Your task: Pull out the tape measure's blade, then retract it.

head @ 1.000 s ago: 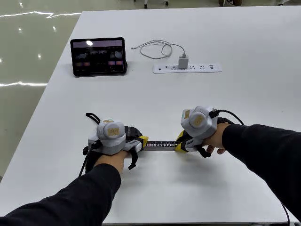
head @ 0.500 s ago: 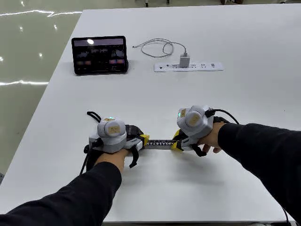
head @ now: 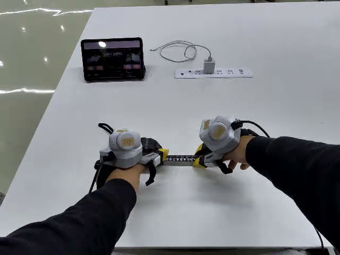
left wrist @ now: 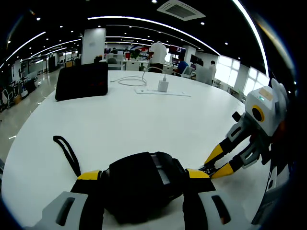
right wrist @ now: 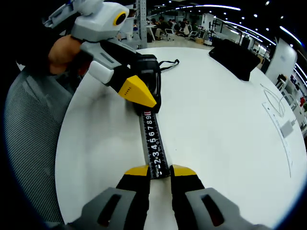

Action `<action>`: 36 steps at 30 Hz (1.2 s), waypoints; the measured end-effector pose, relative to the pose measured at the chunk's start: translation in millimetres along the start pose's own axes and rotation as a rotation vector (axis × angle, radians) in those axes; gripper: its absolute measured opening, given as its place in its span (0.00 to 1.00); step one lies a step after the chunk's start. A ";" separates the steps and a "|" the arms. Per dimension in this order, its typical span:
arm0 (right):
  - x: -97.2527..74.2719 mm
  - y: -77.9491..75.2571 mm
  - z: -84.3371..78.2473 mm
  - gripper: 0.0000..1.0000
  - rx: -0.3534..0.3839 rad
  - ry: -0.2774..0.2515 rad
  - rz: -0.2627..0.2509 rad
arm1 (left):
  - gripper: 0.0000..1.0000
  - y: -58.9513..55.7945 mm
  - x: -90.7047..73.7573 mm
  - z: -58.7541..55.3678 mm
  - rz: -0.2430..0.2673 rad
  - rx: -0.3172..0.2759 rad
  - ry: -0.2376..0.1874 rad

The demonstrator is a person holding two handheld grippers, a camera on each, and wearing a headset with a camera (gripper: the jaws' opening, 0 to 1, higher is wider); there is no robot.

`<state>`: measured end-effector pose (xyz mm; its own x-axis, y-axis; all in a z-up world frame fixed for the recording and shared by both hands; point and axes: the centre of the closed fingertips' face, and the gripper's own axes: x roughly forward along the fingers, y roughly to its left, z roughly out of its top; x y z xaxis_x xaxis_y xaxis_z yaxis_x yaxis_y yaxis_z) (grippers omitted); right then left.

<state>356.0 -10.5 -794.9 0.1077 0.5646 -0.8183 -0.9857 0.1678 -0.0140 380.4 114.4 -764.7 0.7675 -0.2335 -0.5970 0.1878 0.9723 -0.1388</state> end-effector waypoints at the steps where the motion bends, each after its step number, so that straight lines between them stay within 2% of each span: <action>1: 0.0 0.1 0.2 0.12 0.003 -0.001 0.000 | 0.63 0.0 0.1 0.0 0.000 0.001 0.002; 9: -0.7 0.6 -0.6 0.13 0.008 -0.012 0.001 | 0.63 -0.4 -0.5 -0.7 0.001 0.009 0.003; 19: -2.0 2.1 -1.0 0.12 -0.030 -0.022 -0.008 | 0.62 0.1 -0.9 -0.4 -0.005 0.007 0.003; 22: -2.0 2.5 -0.2 0.12 -0.066 -0.022 -0.006 | 0.62 0.4 -1.0 -0.5 -0.008 0.005 0.005; 28: -1.7 0.9 0.5 0.12 -0.040 -0.020 0.003 | 0.62 0.2 -1.6 -0.7 -0.016 -0.004 0.013; 29: -1.7 1.2 0.6 0.12 -0.056 -0.012 0.004 | 0.62 0.0 -1.7 -0.7 -0.014 -0.005 0.009; 36: 7.1 5.6 13.4 0.12 -0.075 -0.017 0.000 | 0.62 -1.3 -3.1 -1.5 -0.017 0.016 0.008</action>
<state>353.0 5.3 -793.1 0.1098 0.5781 -0.8085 -0.9925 0.1071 -0.0581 376.8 113.9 -763.9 0.7594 -0.2503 -0.6006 0.2112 0.9679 -0.1363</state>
